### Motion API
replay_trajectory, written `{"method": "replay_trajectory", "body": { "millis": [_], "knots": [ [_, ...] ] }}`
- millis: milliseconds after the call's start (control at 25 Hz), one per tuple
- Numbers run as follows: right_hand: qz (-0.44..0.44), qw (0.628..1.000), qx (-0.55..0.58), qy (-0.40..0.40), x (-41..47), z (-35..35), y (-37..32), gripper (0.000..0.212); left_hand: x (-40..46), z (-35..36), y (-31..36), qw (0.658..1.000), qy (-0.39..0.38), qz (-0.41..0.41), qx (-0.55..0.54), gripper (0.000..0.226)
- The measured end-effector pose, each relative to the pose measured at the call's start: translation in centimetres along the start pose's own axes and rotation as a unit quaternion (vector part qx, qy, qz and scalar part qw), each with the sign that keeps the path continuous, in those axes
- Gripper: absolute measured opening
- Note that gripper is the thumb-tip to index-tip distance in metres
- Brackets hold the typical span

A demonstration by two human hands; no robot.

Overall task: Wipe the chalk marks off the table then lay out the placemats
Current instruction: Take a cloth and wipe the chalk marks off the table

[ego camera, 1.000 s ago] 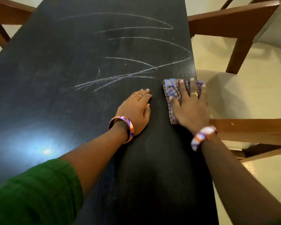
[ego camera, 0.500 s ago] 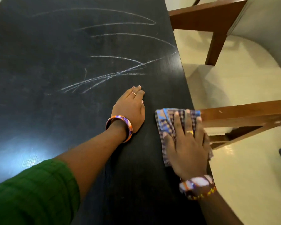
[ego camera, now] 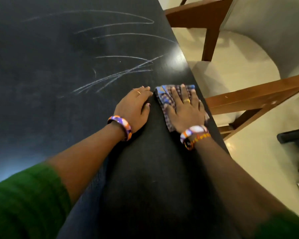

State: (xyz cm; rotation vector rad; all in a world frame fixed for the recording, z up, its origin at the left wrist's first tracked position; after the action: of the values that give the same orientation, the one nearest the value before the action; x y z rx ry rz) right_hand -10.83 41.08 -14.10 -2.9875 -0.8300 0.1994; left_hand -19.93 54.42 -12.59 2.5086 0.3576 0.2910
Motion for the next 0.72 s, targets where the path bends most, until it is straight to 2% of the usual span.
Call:
{"method": "replay_trajectory", "body": {
  "millis": [80, 160, 280, 400, 480, 600, 640, 720],
  "knots": [
    [-0.019, 1.000, -0.017, 0.014, -6.5, 0.7, -1.5, 0.065, -1.9, -2.8, -2.9, 0.996, 0.080, -0.032, 0.002, 0.038],
    [-0.028, 0.999, -0.033, 0.009, -8.6, 0.7, -2.9, 0.064, -3.7, -5.7, -6.6, 0.983, 0.146, -0.115, 0.016, 0.039],
    [0.007, 1.000, -0.018, 0.017, -1.7, -0.2, -4.9, 0.055, -6.8, -9.6, -12.1, 0.952, 0.180, -0.237, 0.070, 0.043],
    [0.001, 1.000, 0.015, 0.016, 6.0, -0.8, -9.9, 0.057, -9.1, -12.9, -16.5, 0.928, 0.163, -0.308, 0.135, 0.045],
    [-0.070, 0.997, 0.013, 0.001, 6.1, 0.0, -15.8, 0.057, -10.1, -14.0, -18.5, 0.919, 0.133, -0.338, 0.150, 0.046],
    [-0.242, 0.970, 0.001, 0.022, -0.4, 1.7, -22.6, 0.058, -10.6, -14.5, -19.7, 0.917, 0.127, -0.358, 0.125, 0.047],
    [-0.281, 0.959, -0.004, 0.020, -2.7, 1.9, -22.7, 0.064, -10.6, -14.4, -19.7, 0.917, 0.129, -0.359, 0.122, 0.047],
    [-0.271, 0.962, -0.021, 0.025, -4.2, 1.6, -19.6, 0.066, -10.4, -14.3, -19.7, 0.917, 0.128, -0.356, 0.124, 0.048]
  ]
}}
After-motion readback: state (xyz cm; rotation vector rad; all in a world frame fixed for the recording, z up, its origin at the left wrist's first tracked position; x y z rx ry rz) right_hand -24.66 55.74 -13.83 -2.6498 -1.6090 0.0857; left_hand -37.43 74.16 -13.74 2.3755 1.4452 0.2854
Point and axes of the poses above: each hand's wrist, its own x-axis towards the middle knuckle, its own z-axis out of the palm, y = z × x, the point moved 3 cm from there along x, towards the middle knuckle, and after that the axes turned 7 degrees about -x, right-handed, at the moved point
